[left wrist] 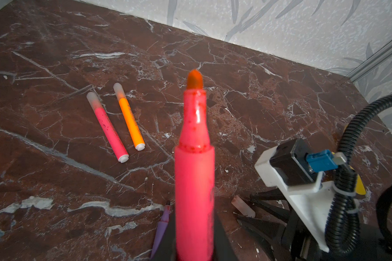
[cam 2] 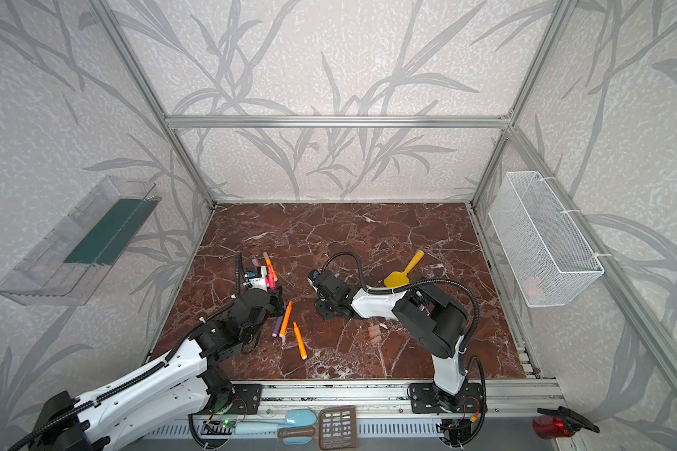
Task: Insert the pens into the pen caps
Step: 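Lower the open right gripper over the pale cap on the table, then close the right gripper on the pale cap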
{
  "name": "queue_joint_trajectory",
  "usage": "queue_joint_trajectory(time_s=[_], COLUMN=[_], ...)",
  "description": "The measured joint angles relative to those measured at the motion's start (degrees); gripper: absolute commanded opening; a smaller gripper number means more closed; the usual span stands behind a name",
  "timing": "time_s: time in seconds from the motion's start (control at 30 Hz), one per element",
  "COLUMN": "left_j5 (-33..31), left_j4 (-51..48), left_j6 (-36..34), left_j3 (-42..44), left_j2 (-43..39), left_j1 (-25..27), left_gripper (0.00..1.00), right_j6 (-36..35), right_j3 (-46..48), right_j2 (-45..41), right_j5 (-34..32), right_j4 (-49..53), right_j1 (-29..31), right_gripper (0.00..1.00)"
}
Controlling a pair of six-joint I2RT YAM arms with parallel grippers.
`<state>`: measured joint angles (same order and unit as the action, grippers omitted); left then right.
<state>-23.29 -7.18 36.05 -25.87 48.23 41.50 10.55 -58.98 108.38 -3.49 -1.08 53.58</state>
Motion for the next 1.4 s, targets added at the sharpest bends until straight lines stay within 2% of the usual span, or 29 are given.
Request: queue_joint_trajectory(time_s=[0.27, 0.43, 0.77, 1.0, 1.4], left_j5=[1.2, 1.8, 2.2, 2.3, 4.2], left_j4=[0.5, 0.5, 0.7, 0.8, 0.8], left_j6=[0.0, 0.1, 0.2, 0.2, 0.0], left_j3=[-0.3, -0.3, -0.3, -0.3, 0.2], left_j2=[0.7, 0.7, -0.3, -1.7, -2.9], left_j1=[-0.3, -0.4, -0.7, -1.1, -1.3], left_gripper=[0.0, 0.0, 0.0, 0.0, 0.0], right_j6=[0.1, 0.9, 3.8, 5.7, 6.9], right_j3=[1.3, 1.3, -0.9, -8.0, -5.7], right_j2=[-1.0, -0.9, 1.1, 6.5, -0.1], right_j5=[-5.3, -8.1, -8.4, -9.0, -10.4], right_j4=[0.7, 0.7, 0.3, 0.6, 4.6], right_j1=[0.3, 0.1, -2.1, -3.0, -2.8], right_gripper=[0.39, 0.39, 0.38, 0.34, 0.38])
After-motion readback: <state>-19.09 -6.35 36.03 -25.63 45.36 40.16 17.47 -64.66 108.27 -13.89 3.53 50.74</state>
